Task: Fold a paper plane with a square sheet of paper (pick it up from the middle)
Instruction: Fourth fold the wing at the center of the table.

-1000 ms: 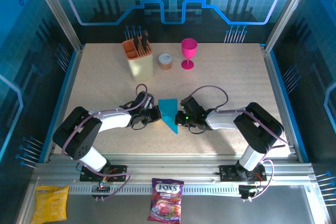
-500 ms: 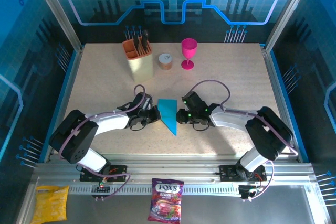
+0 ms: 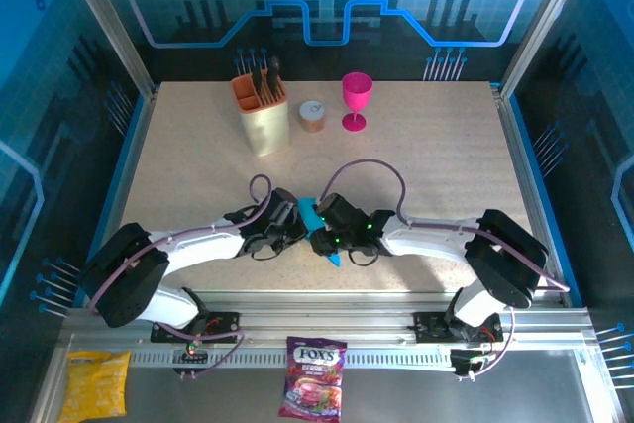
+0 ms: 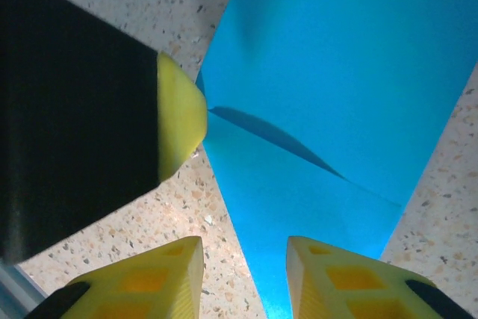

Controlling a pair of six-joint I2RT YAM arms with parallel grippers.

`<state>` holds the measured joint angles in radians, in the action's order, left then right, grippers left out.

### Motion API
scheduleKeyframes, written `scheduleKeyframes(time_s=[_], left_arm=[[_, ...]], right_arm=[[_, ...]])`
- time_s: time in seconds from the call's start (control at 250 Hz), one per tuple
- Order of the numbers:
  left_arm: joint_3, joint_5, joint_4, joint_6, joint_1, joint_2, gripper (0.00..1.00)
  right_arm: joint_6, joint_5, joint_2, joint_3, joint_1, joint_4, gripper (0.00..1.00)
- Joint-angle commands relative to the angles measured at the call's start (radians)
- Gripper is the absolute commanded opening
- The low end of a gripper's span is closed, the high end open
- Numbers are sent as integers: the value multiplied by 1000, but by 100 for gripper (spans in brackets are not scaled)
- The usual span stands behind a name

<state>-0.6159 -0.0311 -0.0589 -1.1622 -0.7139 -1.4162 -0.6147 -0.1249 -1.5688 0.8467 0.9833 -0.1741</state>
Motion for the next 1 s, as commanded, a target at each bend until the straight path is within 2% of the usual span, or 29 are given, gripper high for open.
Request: scheduleKeyframes(time_s=[0.0,0.647,0.995], left_arm=[[-4,-64,-73,-111,-10,15,0],[-8,-48,-84,-186,-10,61,0],[0,-39,-71,-201,-10,60,0]], right_arm=[[29,-72,-28,19,28,-27,37],[40,-169,-124,98,72,-76,40],[27,-189,-144,87,72,-75,30]])
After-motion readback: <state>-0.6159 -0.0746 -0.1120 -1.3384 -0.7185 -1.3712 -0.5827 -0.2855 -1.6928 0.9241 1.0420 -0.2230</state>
